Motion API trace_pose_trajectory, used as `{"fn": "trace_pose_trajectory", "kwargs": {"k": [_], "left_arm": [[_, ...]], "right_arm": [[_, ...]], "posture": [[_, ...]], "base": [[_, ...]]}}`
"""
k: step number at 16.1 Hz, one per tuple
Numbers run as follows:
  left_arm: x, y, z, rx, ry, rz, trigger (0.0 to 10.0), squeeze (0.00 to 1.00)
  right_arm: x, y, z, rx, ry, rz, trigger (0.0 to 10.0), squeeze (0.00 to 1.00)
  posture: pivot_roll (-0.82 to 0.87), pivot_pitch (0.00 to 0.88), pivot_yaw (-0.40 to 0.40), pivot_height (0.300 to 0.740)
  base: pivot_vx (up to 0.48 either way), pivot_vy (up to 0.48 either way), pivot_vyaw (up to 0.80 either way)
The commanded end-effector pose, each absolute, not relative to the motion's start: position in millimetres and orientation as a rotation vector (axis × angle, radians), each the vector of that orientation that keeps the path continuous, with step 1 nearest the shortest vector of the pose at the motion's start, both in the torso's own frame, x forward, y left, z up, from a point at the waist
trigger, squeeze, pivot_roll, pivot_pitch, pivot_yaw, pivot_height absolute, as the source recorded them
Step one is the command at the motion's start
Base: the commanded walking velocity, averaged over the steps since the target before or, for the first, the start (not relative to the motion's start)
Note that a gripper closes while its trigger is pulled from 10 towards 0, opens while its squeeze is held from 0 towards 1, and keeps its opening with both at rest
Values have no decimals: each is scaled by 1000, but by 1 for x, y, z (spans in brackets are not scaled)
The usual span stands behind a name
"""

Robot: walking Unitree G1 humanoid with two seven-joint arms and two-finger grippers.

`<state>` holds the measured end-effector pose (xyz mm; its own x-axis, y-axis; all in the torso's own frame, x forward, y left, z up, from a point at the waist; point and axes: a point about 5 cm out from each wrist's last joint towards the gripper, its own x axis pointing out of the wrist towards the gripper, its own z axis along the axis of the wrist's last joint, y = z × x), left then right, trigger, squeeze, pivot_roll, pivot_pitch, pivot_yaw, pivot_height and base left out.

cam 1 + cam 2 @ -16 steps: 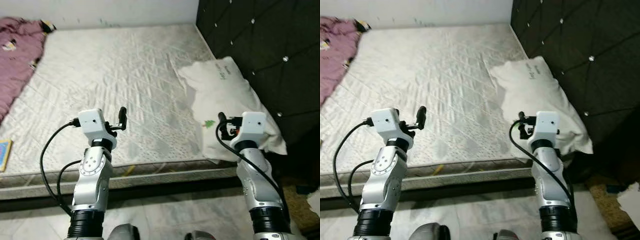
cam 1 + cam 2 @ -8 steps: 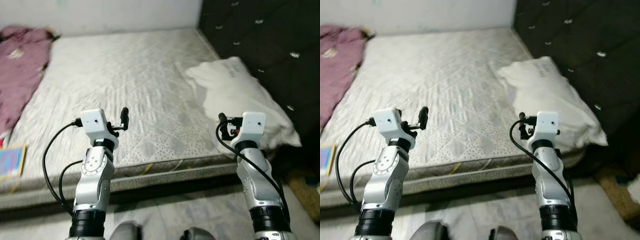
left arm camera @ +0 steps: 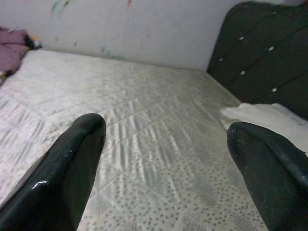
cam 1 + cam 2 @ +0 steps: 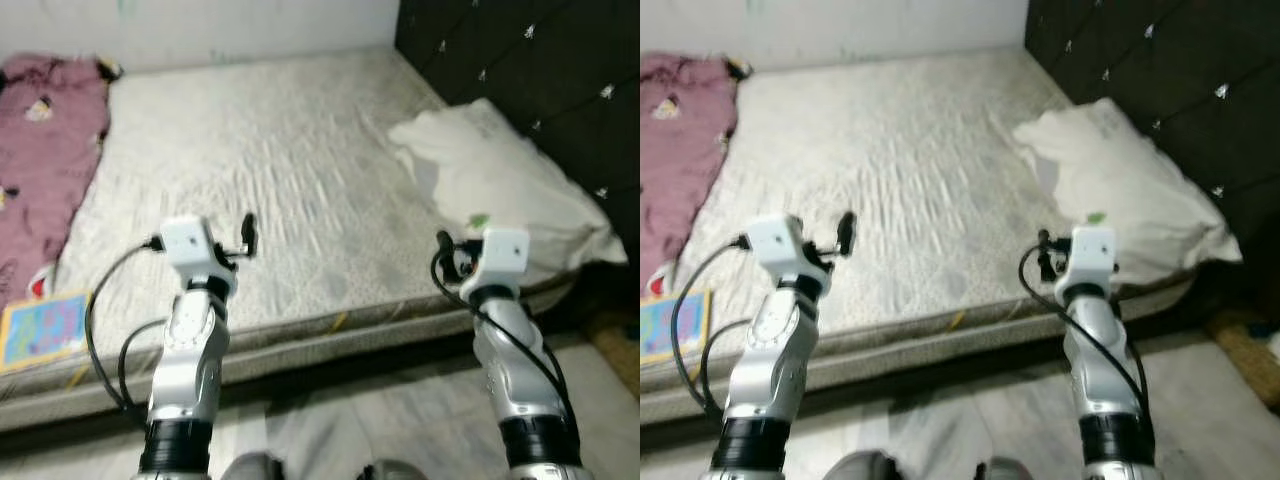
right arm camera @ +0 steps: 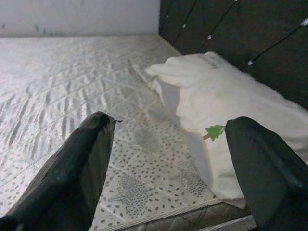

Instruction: Clean up the room

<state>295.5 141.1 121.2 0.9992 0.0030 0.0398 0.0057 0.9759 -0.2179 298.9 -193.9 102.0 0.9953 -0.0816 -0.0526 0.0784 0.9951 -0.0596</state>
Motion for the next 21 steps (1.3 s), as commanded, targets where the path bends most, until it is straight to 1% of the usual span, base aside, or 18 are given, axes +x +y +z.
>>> {"fn": "trace_pose_trajectory", "kwargs": {"k": [1, 3, 14, 17, 18, 20, 21], "left_arm": [[295, 147, 123, -194, -54, 1, 10000, 0], [294, 146, 125, -199, -65, -15, 10000, 0], [295, 144, 124, -201, -65, -25, 10000, 0], [295, 144, 123, -200, -56, -22, 10000, 0], [293, 143, 125, -208, -76, -51, 10000, 0], [294, 143, 122, -212, -47, -26, 10000, 0], [295, 143, 122, -197, -51, -21, 10000, 0]], "right_arm": [[302, -189, 106, -61, 40, -59, 10000, 0], [302, -188, 107, -64, 39, -52, 10000, 0], [303, -186, 107, -78, 33, -34, 10000, 0], [302, -186, 105, -85, 34, -32, 10000, 0], [301, -187, 104, -88, 36, -33, 10000, 0], [301, -187, 104, -92, 37, -32, 10000, 0], [301, -187, 104, -93, 36, -31, 10000, 0]], "posture": [[-44, 38, 18, 740], [-43, 37, 18, 740], [-44, 35, 19, 740], [-43, 35, 19, 740], [-42, 33, 19, 740], [-42, 33, 19, 740], [-40, 31, 20, 740]], "base": [[0, 0, 0], [0, 0, 0], [295, 0, 0], [0, 0, 0], [349, 0, 0], [304, 0, 0], [0, 0, 0]]}}
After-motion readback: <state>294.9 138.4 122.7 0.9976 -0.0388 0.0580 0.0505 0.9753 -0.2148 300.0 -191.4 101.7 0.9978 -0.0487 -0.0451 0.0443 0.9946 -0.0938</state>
